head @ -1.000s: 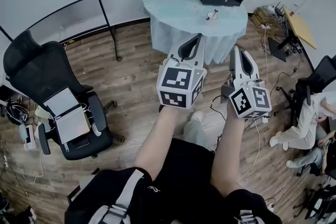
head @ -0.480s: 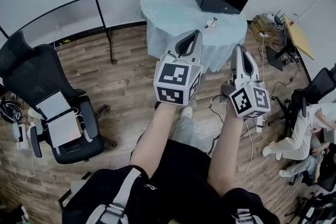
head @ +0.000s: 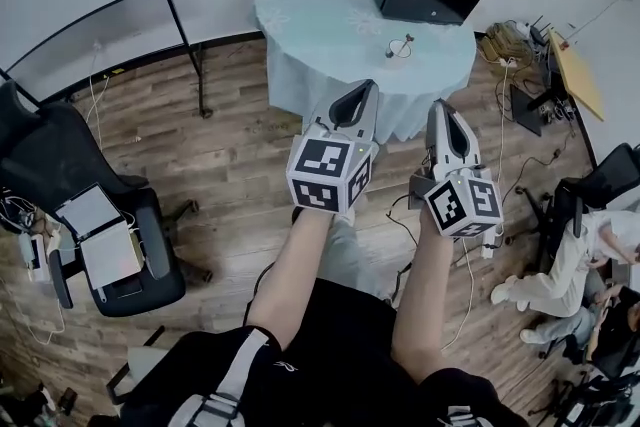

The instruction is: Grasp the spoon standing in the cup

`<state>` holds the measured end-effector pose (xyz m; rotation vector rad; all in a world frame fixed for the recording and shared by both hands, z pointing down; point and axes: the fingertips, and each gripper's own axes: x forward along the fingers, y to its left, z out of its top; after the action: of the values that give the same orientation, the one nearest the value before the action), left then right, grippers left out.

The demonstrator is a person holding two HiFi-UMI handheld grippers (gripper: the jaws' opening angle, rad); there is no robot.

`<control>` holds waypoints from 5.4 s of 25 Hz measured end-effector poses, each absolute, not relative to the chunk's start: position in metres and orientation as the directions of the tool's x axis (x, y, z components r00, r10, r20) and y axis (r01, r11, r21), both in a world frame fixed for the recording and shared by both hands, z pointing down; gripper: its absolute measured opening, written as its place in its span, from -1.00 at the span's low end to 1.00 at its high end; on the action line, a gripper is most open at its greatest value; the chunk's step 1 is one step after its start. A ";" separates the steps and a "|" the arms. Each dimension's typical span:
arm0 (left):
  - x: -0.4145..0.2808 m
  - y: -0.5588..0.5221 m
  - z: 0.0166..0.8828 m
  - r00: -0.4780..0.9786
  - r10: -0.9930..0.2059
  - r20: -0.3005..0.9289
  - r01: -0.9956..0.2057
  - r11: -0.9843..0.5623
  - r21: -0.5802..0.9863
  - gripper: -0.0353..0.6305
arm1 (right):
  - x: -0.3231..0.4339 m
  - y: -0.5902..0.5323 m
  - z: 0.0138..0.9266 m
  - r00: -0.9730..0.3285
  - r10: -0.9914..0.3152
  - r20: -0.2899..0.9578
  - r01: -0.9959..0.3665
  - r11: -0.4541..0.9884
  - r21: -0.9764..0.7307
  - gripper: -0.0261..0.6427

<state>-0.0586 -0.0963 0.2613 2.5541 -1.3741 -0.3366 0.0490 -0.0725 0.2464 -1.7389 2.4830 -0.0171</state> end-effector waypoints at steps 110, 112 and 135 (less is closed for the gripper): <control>0.090 -0.497 0.468 0.497 -0.785 0.369 -0.846 -0.343 0.409 -0.89 | 0.182 -0.501 0.465 -0.495 -0.813 0.307 -0.859 0.405 -0.313 -0.77; 0.091 -0.493 0.458 0.499 -0.792 0.352 -0.844 -0.351 0.406 -0.89 | 0.181 -0.497 0.454 -0.499 -0.817 0.288 -0.857 0.416 -0.304 -0.77; 0.090 -0.429 0.351 0.510 -0.846 0.153 -0.835 -0.445 0.325 -0.89 | 0.173 -0.425 0.337 -0.541 -0.836 0.091 -0.835 0.522 -0.173 -0.77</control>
<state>0.0896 -0.4290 0.3508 2.3987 -1.3959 -0.0450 0.1727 -0.4250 0.3375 -1.5036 2.7374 -0.3088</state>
